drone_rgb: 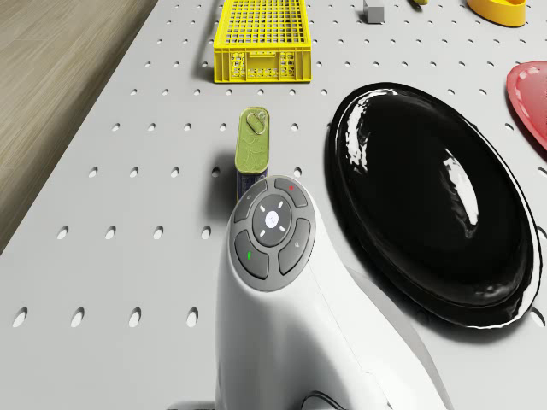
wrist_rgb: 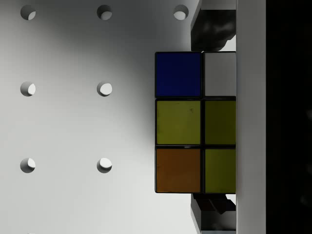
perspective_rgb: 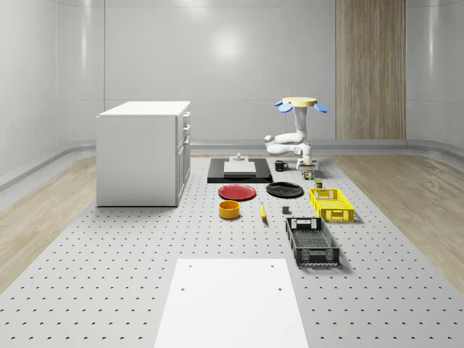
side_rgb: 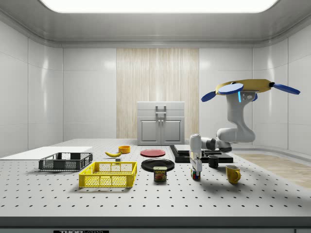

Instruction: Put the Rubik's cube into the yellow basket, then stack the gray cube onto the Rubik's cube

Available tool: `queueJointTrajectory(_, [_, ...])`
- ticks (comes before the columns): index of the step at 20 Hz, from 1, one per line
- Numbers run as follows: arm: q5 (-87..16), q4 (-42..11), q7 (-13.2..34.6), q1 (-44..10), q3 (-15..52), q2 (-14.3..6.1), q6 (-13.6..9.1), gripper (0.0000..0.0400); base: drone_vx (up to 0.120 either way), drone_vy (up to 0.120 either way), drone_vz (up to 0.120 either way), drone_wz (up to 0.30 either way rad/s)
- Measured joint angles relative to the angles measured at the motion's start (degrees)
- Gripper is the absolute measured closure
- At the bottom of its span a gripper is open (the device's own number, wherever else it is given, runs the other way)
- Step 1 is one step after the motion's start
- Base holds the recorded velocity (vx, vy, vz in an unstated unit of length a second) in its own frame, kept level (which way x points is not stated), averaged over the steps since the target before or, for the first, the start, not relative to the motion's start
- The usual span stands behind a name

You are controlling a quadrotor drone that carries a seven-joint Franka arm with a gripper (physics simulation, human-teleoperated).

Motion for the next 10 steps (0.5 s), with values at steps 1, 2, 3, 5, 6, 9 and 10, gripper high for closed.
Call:
queueJointTrajectory(1, [-0.20, 0.08, 0.01, -0.04, -0.26, -0.21, 0.30, 0.0000, 0.000, 0.000, 0.000, 0.000])
queueJointTrajectory(2, [-0.35, 0.14, 0.02, -0.09, -0.46, -0.41, 0.56, 0.0000, 0.000, 0.000, 0.000, 0.000])
queueJointTrajectory(3, [-0.46, 0.20, 0.04, -0.14, -0.62, -0.59, 0.80, 0.0000, 0.000, 0.000, 0.000, 0.000])
queueJointTrajectory(5, [-0.58, 0.29, 0.10, -0.24, -0.83, -0.93, 1.21, 0.0000, 0.000, 0.000, 0.000, 0.000])
queueJointTrajectory(6, [-0.61, 0.32, 0.13, -0.29, -0.90, -1.08, 1.39, 0.0000, 0.000, 0.000, 0.000, 0.000])
queueJointTrajectory(9, [-0.59, 0.40, 0.24, -0.44, -0.99, -1.51, 1.86, 0.0000, 0.000, 0.000, 0.000, 0.000])
queueJointTrajectory(10, [-0.56, 0.42, 0.27, -0.49, -0.99, -1.65, 2.00, 0.0000, 0.000, 0.000, 0.000, 0.000])
